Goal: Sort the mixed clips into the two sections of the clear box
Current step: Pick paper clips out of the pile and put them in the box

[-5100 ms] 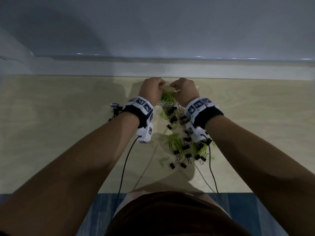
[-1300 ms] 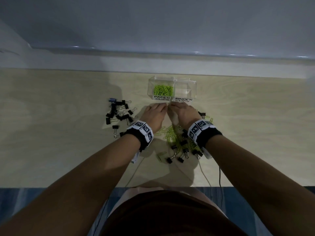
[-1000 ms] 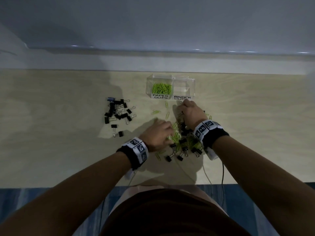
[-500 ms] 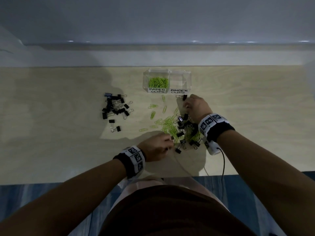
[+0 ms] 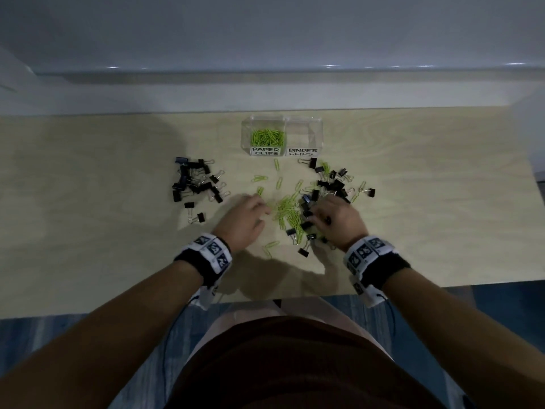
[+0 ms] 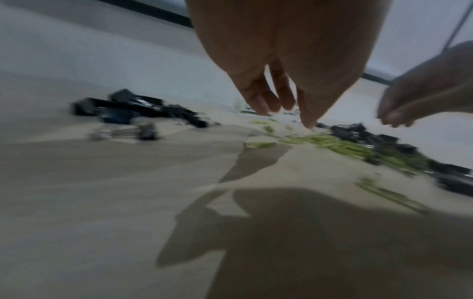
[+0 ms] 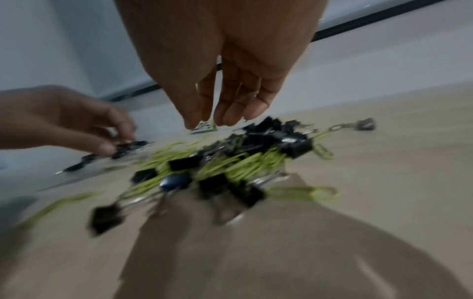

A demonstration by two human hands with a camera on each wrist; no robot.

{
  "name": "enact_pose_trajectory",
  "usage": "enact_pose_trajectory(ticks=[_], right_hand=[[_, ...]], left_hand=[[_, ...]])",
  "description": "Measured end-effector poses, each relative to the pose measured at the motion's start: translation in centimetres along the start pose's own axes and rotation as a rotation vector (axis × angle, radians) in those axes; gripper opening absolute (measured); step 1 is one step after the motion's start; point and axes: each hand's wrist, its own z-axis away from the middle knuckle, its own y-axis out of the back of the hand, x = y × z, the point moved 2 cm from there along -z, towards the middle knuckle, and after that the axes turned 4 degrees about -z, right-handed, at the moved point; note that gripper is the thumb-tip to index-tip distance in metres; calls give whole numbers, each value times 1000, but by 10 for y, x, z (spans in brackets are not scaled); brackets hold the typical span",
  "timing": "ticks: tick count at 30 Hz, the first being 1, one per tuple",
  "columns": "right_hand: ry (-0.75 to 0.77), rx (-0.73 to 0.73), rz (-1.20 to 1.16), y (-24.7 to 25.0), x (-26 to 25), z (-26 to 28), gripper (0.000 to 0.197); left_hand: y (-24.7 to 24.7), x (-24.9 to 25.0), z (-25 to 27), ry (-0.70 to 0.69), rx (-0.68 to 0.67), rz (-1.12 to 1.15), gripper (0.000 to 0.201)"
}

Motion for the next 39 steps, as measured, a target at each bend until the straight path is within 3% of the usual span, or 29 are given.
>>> enact_pose_trajectory(ticks=[3, 7, 11, 15, 17, 22, 26, 29, 32, 36, 39], right_hand=[[-13, -69, 3, -18, -9, 6, 15], [-74, -86, 27, -25, -8, 6, 15], [-89, -116, 4, -24, -9, 6, 14], [-36, -64, -81, -13, -10, 9, 14], [-78, 23, -106, -3, -1, 10, 14], [-207, 168, -25, 19, 29, 21, 14], [-69, 165, 12, 22, 9, 6, 22], [48, 61, 67, 14, -19, -26, 26], [-6, -164, 155, 2, -37, -66, 45], [-88, -435, 276, -9, -45, -108, 63], [-58, -517, 343, -11, -49, -114, 69]], left_hand=[[-23, 32, -9, -194, -138, -52, 30], [-35, 43, -18, -335, -170, -182, 25], [-38, 40, -21, -410, -146, -225, 19], [-39, 31, -17, -421, -137, -220, 24], [-32, 26, -12, -370, -105, -143, 25], [-4, -21, -8, 42, 89, -69, 22], [14, -46, -21, 121, 172, -151, 31], [20, -35, -49, 99, 99, -212, 40], [16, -24, -66, 66, -24, -274, 45], [8, -20, -55, 37, -64, -335, 40], [0, -23, -33, -38, -87, -336, 40]])
